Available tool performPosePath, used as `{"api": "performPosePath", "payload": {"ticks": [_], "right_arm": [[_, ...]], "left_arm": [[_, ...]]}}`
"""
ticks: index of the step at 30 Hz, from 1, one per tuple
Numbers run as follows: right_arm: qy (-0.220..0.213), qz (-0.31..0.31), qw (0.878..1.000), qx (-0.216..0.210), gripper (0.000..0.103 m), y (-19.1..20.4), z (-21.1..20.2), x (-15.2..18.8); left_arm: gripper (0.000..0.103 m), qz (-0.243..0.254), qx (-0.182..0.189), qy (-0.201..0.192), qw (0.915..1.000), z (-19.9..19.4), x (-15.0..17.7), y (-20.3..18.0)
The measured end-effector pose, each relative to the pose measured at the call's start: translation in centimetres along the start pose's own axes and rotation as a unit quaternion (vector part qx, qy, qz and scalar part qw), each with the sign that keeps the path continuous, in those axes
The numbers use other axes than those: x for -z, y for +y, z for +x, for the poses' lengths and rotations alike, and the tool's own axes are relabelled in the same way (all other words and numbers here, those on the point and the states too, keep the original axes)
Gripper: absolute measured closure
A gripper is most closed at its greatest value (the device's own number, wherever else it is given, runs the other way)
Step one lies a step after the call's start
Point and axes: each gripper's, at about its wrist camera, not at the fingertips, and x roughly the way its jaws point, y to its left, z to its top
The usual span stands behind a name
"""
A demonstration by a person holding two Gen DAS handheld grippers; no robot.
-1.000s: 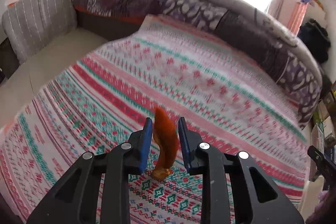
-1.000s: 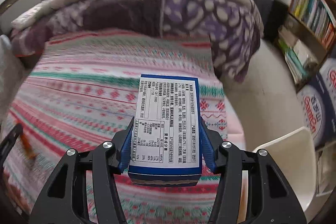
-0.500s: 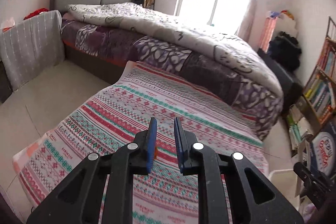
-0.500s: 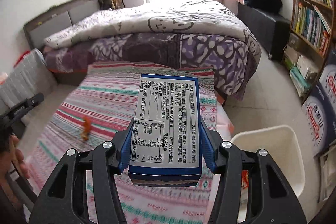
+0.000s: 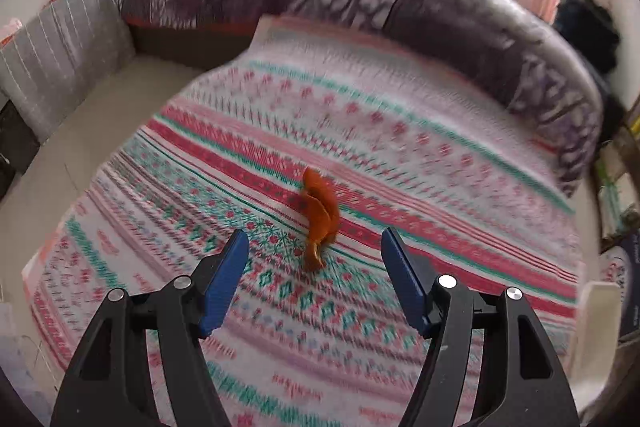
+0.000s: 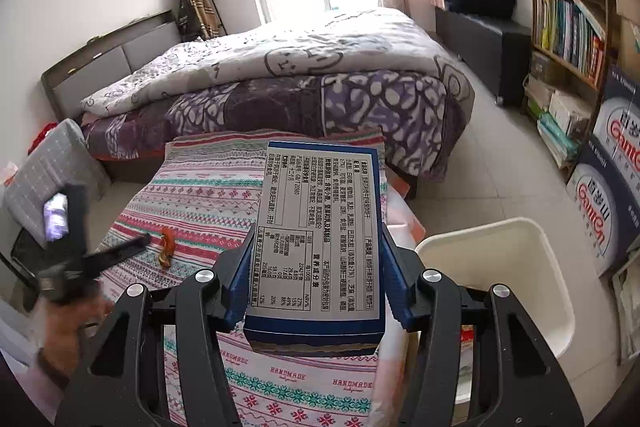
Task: Collect trash
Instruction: 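Lift and carry the orange piece and blue-white box toward the white bin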
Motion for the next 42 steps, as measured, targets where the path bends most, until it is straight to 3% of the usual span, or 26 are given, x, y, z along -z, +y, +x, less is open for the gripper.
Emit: {"api": "performPosePath", "payload": {"ticks": [9, 11, 13, 14, 16, 20, 28, 36, 42], "right_arm": [[0.001, -0.020, 1.000, -0.002, 0.051, 0.5, 0.1, -0.1], [0.001, -0.026, 1.000, 0.001, 0.051, 0.6, 0.1, 0.1], [0.007, -0.022, 1.000, -0.001, 0.051, 0.4, 0.2, 0.2], [0.010, -0.020, 1.000, -0.003, 0.051, 0.3, 0.2, 0.3], [0.010, -0.015, 1.000, -0.004, 0.051, 0.1, 0.1, 0.3], [0.001, -0.017, 1.000, -0.004, 0.051, 0.0, -0.7, 0.2], [-0.016, -0.012, 1.000, -0.019, 0.051, -0.4, -2.5, 0.3], [-0.035, 0.004, 0.999, -0.012, 0.051, -1.6, -3.8, 0.1], [-0.050, 0.004, 0.999, 0.009, 0.051, -2.6, -4.6, 0.2]], "left_arm": [[0.036, -0.010, -0.029, 0.051, 0.9982, 7.6, -1.2, -0.1], [0.044, -0.006, -0.028, 0.045, 0.9986, 7.5, -1.3, 0.0], [0.074, -0.005, -0.015, 0.047, 0.9987, 7.1, -1.2, 0.4], [0.080, -0.007, -0.012, 0.052, 0.9986, 6.9, -1.1, 0.7], [0.083, -0.011, -0.010, 0.056, 0.9983, 6.2, -0.8, 1.2], [0.084, -0.031, 0.002, 0.042, 0.9986, 3.1, 0.1, 2.5], [0.084, -0.064, 0.056, -0.035, 0.9957, -7.2, 0.1, 3.3], [0.084, -0.050, 0.114, -0.127, 0.9841, -16.6, 1.7, -1.1], [0.084, -0.009, 0.113, -0.175, 0.9780, -18.7, 4.9, -5.3]]}}
